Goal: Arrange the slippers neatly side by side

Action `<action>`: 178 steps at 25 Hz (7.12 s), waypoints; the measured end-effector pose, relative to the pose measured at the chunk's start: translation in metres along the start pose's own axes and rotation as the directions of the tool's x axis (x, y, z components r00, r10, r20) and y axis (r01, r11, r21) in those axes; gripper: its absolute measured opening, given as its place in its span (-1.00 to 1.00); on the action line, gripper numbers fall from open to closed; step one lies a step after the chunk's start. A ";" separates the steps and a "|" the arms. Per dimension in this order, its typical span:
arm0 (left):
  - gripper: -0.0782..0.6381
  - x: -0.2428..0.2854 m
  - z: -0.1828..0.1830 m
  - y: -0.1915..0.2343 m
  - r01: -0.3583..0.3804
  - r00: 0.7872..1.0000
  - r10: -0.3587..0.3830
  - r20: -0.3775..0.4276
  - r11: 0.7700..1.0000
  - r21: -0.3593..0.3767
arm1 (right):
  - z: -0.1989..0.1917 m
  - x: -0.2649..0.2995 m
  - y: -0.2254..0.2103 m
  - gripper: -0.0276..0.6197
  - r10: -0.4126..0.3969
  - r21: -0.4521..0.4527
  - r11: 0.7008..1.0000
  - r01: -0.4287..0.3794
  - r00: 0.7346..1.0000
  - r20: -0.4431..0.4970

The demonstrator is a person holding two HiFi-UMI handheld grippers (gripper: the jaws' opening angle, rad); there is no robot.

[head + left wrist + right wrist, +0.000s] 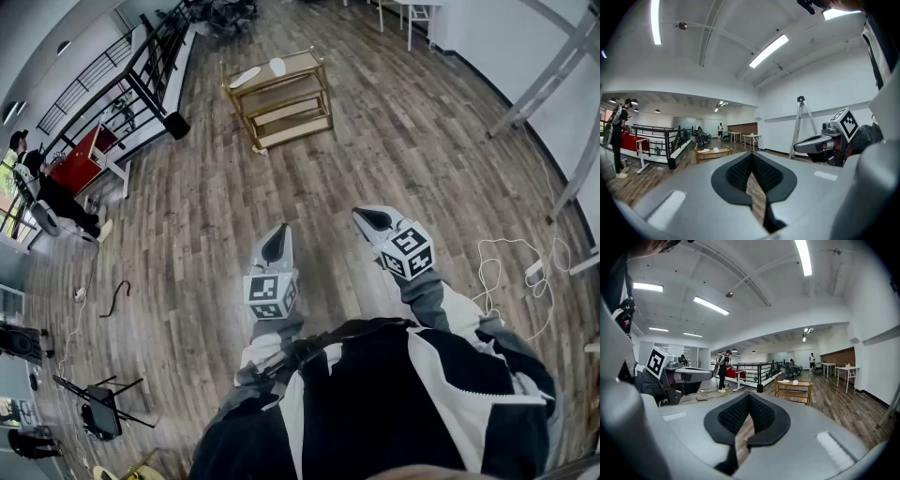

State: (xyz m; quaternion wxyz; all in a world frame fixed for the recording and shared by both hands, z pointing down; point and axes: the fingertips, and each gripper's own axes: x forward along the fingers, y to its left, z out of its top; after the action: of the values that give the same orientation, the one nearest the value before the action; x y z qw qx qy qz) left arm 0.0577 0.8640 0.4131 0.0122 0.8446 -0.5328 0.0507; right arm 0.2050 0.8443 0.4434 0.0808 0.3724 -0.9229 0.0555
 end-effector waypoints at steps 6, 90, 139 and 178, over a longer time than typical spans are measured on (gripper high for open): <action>-0.74 0.005 0.002 -0.002 0.005 1.000 -0.005 -0.001 1.000 -0.001 | 0.005 0.000 -0.004 -0.91 0.002 -0.001 1.000 -0.002 1.000 0.000; -0.74 0.212 -0.010 0.213 0.167 0.986 -0.167 0.006 0.986 -0.007 | 0.041 0.277 -0.092 -0.90 -0.032 0.003 0.999 0.032 0.999 0.018; -0.74 0.539 0.001 0.287 0.058 0.996 -0.059 -0.060 0.998 -0.020 | 0.084 0.476 -0.380 -0.90 0.129 0.011 0.992 -0.129 0.991 0.028; -0.74 0.792 0.003 0.559 0.162 0.985 -0.164 -0.050 0.986 -0.040 | 0.146 0.782 -0.535 -0.90 -0.006 0.016 1.000 0.007 1.000 -0.022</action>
State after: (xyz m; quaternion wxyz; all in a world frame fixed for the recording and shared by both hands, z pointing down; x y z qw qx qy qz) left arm -0.1077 -0.0895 0.4701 0.0455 0.8834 -0.4622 0.0623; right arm 0.0070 -0.0938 0.4721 0.0880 0.3754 -0.9203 0.0666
